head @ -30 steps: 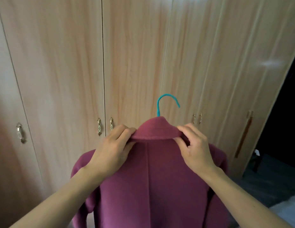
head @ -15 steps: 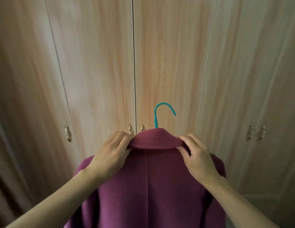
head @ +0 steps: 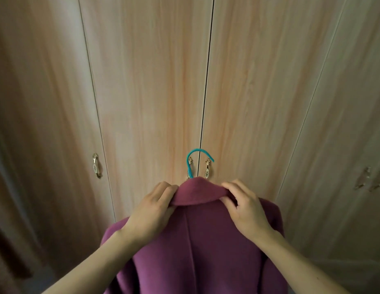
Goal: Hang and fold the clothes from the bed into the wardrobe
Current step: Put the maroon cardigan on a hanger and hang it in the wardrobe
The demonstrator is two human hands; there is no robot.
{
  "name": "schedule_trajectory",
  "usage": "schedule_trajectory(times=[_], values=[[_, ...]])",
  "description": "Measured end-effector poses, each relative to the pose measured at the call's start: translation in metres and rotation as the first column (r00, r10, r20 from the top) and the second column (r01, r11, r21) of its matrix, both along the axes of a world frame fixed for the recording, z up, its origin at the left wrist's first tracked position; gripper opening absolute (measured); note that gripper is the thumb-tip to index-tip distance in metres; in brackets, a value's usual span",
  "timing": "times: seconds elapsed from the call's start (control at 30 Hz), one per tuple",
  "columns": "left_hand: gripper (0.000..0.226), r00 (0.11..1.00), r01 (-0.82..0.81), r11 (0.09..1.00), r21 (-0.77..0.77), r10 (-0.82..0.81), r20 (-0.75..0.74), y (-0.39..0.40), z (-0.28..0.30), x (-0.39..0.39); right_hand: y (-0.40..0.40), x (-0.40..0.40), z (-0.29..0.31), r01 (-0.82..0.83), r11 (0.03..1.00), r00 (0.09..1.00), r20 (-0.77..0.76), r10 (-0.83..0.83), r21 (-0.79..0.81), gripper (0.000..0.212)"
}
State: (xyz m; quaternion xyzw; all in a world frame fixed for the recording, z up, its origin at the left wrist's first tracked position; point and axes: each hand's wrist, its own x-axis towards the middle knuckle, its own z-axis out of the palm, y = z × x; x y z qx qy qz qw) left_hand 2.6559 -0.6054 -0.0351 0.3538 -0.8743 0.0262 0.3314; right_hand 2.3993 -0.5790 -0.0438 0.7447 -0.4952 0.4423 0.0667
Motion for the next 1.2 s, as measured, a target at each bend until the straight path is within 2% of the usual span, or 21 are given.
schedule_trajectory(times=[0.1, 0.23, 0.27, 0.37, 0.4, 0.43, 0.53, 0.6, 0.7, 0.93, 1.07, 1.2], values=[[0.028, 1.0, -0.004, 0.998, -0.07, 0.002, -0.03, -0.031, -0.01, 0.012, -0.025, 0.015, -0.001, 0.027, 0.993, 0.999, -0.032, -0.023, 0.112, 0.023], [0.031, 0.999, 0.023, 0.984, -0.178, -0.017, 0.037, -0.072, -0.025, 0.022, -0.055, 0.022, -0.002, 0.054, 0.963, 0.995, -0.09, -0.032, 0.263, 0.027], [0.03, 0.999, 0.03, 0.98, -0.197, -0.023, 0.039, -0.081, -0.031, 0.024, -0.061, 0.021, -0.003, 0.045, 0.951, 0.996, -0.087, -0.019, 0.306, 0.035], [0.032, 0.997, 0.067, 0.97, -0.234, -0.059, 0.043, -0.105, -0.042, 0.032, -0.083, 0.017, -0.003, 0.021, 0.894, 0.996, -0.082, 0.017, 0.447, 0.08], [0.033, 0.997, 0.075, 0.966, -0.246, -0.065, 0.052, -0.112, -0.044, 0.034, -0.092, 0.015, -0.003, 0.018, 0.882, 0.997, -0.07, 0.017, 0.471, 0.085], [0.033, 0.996, 0.077, 0.965, -0.251, -0.064, 0.059, -0.119, -0.045, 0.037, -0.101, 0.014, -0.004, 0.002, 0.88, 0.999, -0.032, 0.015, 0.475, 0.082], [0.032, 0.997, 0.049, 0.969, -0.243, -0.032, 0.074, -0.136, -0.044, 0.043, -0.129, 0.011, -0.01, 0.007, 0.921, 0.994, 0.097, -0.049, 0.39, 0.055], [0.03, 0.996, 0.038, 0.967, -0.251, -0.015, 0.09, -0.145, -0.043, 0.045, -0.147, 0.01, -0.015, 0.099, 0.941, 0.989, 0.074, -0.129, 0.323, 0.044], [0.028, 0.993, 0.042, 0.958, -0.285, -0.009, 0.118, -0.155, -0.042, 0.044, -0.176, 0.009, -0.025, 0.193, 0.922, 0.98, -0.026, -0.195, 0.335, 0.049], [0.031, 0.99, 0.005, 0.963, -0.27, 0.032, 0.135, -0.169, -0.044, 0.035, -0.227, -0.002, -0.037, 0.162, 0.83, 0.979, 0.016, -0.201, 0.533, 0.071], [0.033, 0.989, -0.014, 0.967, -0.255, 0.05, 0.138, -0.173, -0.048, 0.028, -0.243, -0.008, -0.043, 0.137, 0.842, 0.978, 0.063, -0.198, 0.521, 0.076], [0.027, 0.985, -0.006, 0.966, -0.26, 0.05, 0.163, -0.173, -0.048, 0.024, -0.254, -0.008, -0.051, 0.092, 0.889, 0.974, 0.146, -0.174, 0.449, 0.067]])
